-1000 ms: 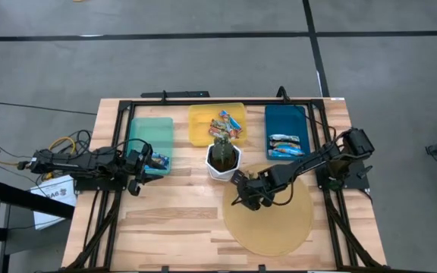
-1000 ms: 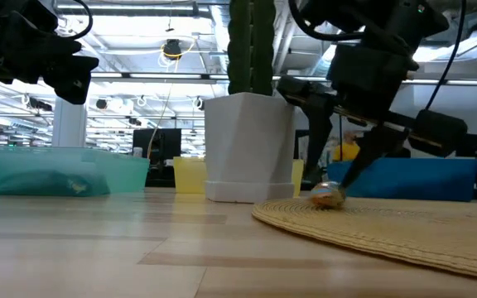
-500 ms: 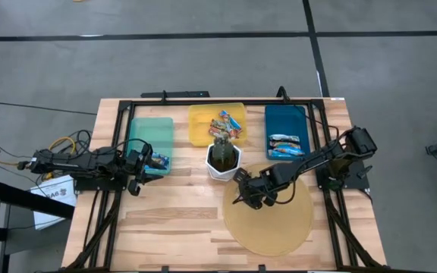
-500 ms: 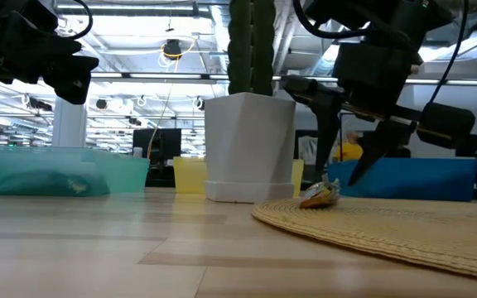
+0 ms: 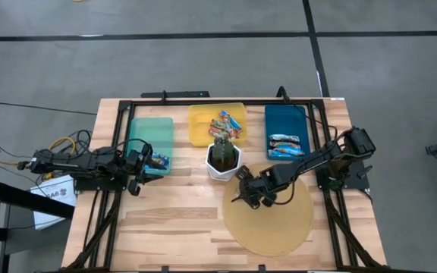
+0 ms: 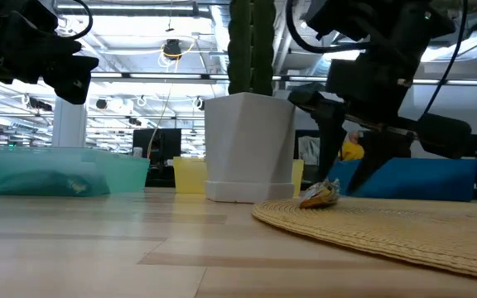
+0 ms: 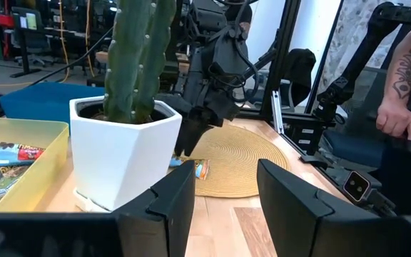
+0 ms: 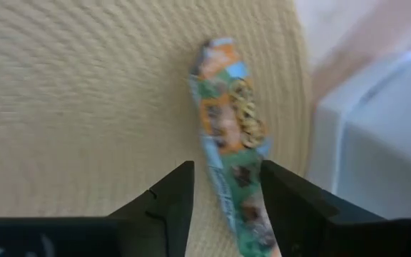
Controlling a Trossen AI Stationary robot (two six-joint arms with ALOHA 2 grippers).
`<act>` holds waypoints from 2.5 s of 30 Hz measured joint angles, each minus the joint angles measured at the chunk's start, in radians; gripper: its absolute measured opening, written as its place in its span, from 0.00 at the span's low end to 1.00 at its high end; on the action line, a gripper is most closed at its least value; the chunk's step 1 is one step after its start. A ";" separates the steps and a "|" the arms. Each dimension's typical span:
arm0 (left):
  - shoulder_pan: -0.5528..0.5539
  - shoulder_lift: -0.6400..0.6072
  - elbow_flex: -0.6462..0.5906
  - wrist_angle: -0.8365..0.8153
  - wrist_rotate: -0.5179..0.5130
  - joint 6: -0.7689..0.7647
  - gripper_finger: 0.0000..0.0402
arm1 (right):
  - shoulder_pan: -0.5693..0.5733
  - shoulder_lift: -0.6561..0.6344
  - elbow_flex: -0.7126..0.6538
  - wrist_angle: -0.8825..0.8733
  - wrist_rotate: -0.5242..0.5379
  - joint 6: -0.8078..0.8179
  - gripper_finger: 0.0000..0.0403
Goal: Pick and place Granola Bars by type
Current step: Put the orange granola bar into the blue bin
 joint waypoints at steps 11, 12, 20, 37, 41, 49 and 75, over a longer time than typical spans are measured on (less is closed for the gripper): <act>0.000 0.000 0.000 0.000 0.000 0.000 0.36 | 0.003 0.000 0.000 0.003 0.100 0.358 0.35; 0.000 0.000 0.000 0.000 0.000 0.000 0.36 | 0.005 0.000 0.000 -0.004 0.099 0.377 0.35; 0.000 0.000 0.000 0.000 0.000 0.000 0.36 | 0.022 0.000 0.000 -0.044 0.092 0.577 0.36; 0.000 0.000 0.000 0.000 0.000 0.000 0.36 | 0.021 -0.001 0.000 -0.014 0.117 0.657 0.60; 0.000 0.000 0.000 0.000 0.000 0.000 0.36 | 0.018 -0.001 0.001 0.015 0.121 0.626 0.63; 0.000 0.000 0.000 0.000 0.000 0.000 0.36 | 0.014 -0.001 0.001 0.025 0.056 0.625 0.53; 0.000 0.000 0.000 0.000 0.000 0.000 0.36 | 0.030 0.040 -0.040 0.102 0.048 0.627 0.18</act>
